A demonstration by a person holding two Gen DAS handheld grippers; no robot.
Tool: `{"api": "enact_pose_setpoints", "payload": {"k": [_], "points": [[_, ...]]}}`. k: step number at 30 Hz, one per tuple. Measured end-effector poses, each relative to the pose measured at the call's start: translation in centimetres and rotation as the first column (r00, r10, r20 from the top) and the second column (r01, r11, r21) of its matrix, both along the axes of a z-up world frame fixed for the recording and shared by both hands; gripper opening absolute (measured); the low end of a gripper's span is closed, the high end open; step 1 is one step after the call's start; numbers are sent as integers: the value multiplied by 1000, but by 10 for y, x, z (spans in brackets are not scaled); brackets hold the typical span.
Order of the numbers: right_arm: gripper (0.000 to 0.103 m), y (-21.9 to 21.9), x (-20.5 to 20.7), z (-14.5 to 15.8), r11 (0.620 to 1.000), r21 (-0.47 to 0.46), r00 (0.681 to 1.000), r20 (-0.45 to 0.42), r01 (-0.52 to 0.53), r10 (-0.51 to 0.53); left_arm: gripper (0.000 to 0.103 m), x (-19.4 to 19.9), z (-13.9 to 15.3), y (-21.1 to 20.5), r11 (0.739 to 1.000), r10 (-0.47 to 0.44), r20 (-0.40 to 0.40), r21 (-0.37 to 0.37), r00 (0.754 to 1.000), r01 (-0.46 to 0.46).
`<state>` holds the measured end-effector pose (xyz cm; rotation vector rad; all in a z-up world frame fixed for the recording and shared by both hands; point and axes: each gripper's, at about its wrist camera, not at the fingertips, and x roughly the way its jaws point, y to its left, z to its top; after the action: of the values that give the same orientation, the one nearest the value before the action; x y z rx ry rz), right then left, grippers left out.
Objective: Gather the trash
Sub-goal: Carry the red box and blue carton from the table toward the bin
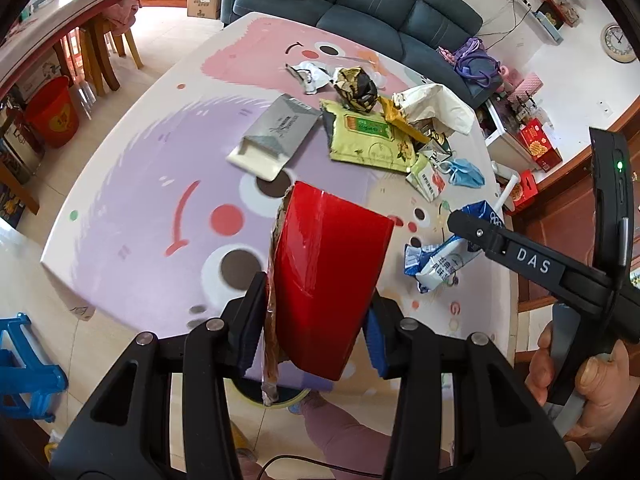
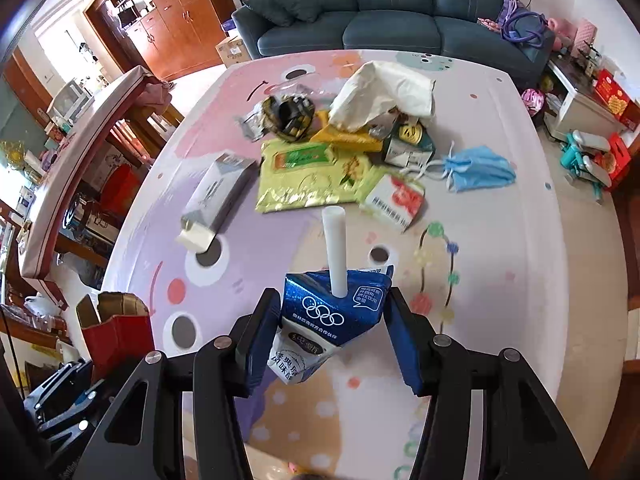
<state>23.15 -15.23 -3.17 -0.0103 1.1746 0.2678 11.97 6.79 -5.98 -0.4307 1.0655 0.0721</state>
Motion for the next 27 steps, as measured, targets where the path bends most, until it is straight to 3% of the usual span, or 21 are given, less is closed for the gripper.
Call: {"api": "enact_pose_setpoints", "payload": {"k": [7,17,27], "points": [[53,19,-54,8,1000,-7,999,31,29,-29,40,-43,1,20,999,-32,14,-5,999,32],[53,20,-152,6,987,48,984,82,153,-156,40,-98,-4,28,985,-171,30,23,985,170],[53,8,-240,-25,981,1,975,111,192,-191,40,-126,-66,7,972,-236,-115,-13,965,236]]}}
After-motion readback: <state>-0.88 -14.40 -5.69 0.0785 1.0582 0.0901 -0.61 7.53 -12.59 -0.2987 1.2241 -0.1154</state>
